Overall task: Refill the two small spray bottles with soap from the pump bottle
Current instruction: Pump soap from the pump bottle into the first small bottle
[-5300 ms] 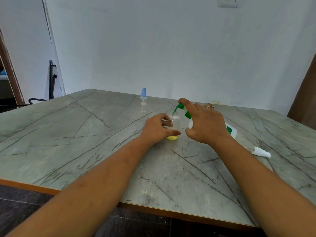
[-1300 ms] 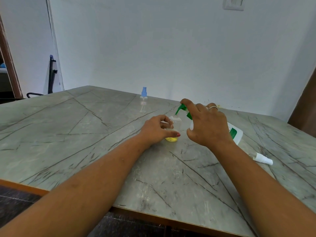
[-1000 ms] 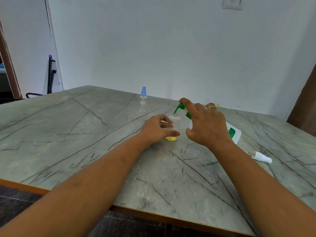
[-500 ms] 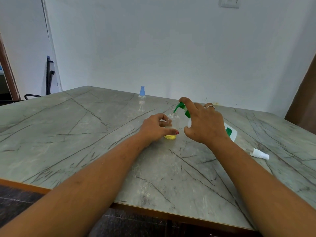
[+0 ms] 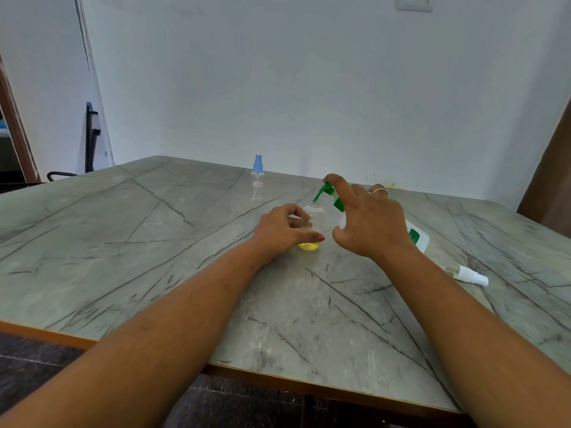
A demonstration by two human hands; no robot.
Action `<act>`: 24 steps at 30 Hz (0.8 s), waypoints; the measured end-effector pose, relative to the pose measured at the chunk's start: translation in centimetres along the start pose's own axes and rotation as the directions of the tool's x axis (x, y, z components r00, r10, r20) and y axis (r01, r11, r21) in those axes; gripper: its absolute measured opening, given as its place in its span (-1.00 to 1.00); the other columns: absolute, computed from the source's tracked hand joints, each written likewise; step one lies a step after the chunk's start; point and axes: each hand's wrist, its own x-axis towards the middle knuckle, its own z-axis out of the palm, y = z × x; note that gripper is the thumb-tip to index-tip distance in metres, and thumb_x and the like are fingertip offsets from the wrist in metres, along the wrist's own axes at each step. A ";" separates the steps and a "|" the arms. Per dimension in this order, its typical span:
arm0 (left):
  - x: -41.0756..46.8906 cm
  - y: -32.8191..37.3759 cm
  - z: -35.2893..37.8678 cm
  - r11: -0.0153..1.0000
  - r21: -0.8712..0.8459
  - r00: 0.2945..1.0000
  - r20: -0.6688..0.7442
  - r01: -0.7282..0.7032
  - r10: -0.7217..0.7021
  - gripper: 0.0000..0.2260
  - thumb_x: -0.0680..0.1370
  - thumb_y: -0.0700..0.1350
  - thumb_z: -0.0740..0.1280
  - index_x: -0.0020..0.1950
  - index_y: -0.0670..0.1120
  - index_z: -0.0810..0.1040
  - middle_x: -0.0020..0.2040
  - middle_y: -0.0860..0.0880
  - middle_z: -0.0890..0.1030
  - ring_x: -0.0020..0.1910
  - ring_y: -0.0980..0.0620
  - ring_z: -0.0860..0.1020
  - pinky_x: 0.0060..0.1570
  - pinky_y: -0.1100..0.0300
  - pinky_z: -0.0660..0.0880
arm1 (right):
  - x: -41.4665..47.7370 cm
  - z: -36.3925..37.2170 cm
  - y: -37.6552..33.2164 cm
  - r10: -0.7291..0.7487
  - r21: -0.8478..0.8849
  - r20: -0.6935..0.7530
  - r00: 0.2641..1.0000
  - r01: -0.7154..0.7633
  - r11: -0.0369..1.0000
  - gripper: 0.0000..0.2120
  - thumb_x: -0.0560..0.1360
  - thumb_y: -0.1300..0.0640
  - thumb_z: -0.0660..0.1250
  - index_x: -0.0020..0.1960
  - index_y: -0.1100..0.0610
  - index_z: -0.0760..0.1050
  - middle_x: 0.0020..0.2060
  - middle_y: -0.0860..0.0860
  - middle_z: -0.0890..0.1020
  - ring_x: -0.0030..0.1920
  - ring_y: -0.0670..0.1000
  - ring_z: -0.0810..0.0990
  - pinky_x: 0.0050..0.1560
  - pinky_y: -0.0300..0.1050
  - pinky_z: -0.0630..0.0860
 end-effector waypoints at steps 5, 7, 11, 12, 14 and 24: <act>0.1 -0.4 0.0 1.000 -0.010 1.000 0.008 -0.011 0.011 -0.63 0.31 0.07 0.52 0.01 0.05 0.47 0.19 0.00 0.58 0.01 0.10 0.51 0.03 0.21 0.43 | 0.0 0.1 -0.1 0.010 0.014 0.037 0.999 -0.010 1.000 -0.20 0.33 -0.10 0.36 0.40 -0.18 -0.06 0.15 0.02 0.55 0.03 0.17 0.51 -0.14 0.05 0.57; 0.2 -0.5 0.0 1.000 -0.010 1.000 0.002 -0.018 0.018 -0.63 0.30 0.07 0.53 0.00 0.06 0.48 0.17 0.01 0.59 -0.01 0.11 0.51 0.00 0.23 0.41 | 0.0 0.0 0.0 0.013 0.005 0.043 0.999 -0.014 1.000 -0.19 0.33 -0.11 0.36 0.41 -0.19 -0.07 0.16 0.02 0.54 0.05 0.18 0.51 -0.13 0.06 0.57; 0.3 -0.6 0.1 1.000 -0.019 1.000 -0.001 -0.024 0.024 -0.61 0.29 0.07 0.53 0.02 0.06 0.48 0.18 0.02 0.58 0.01 0.12 0.50 0.01 0.22 0.41 | 0.2 -0.2 0.1 0.011 0.011 0.028 1.000 -0.011 1.000 -0.26 0.32 -0.09 0.36 0.34 -0.19 -0.01 0.09 0.02 0.57 0.01 0.18 0.51 -0.17 0.05 0.56; 0.4 -0.6 0.1 1.000 -0.016 1.000 -0.001 -0.025 0.025 -0.61 0.29 0.08 0.53 0.02 0.07 0.48 0.18 0.02 0.58 0.01 0.12 0.50 0.01 0.22 0.40 | 0.2 -0.3 0.0 0.008 0.015 0.024 1.000 -0.009 1.000 -0.27 0.31 -0.08 0.37 0.33 -0.18 0.01 0.08 0.02 0.58 0.00 0.18 0.51 -0.18 0.04 0.55; 0.4 -0.6 0.1 1.000 -0.013 1.000 -0.002 -0.026 0.026 -0.62 0.29 0.07 0.53 0.01 0.07 0.47 0.18 0.02 0.58 0.00 0.12 0.49 0.01 0.22 0.40 | 0.2 -0.3 -0.1 0.008 0.021 0.022 1.000 -0.009 1.000 -0.28 0.31 -0.08 0.37 0.32 -0.18 0.02 0.08 0.02 0.58 0.00 0.18 0.52 -0.18 0.03 0.55; 0.5 -0.6 0.2 1.000 0.001 1.000 -0.005 -0.019 0.019 -0.61 0.31 0.08 0.51 0.05 0.05 0.47 0.21 0.00 0.56 0.05 0.09 0.50 0.02 0.22 0.40 | 0.2 -0.4 0.0 0.015 0.002 0.054 0.998 -0.015 1.000 -0.24 0.33 -0.10 0.36 0.37 -0.19 -0.01 0.10 0.03 0.57 0.03 0.19 0.51 -0.15 0.05 0.56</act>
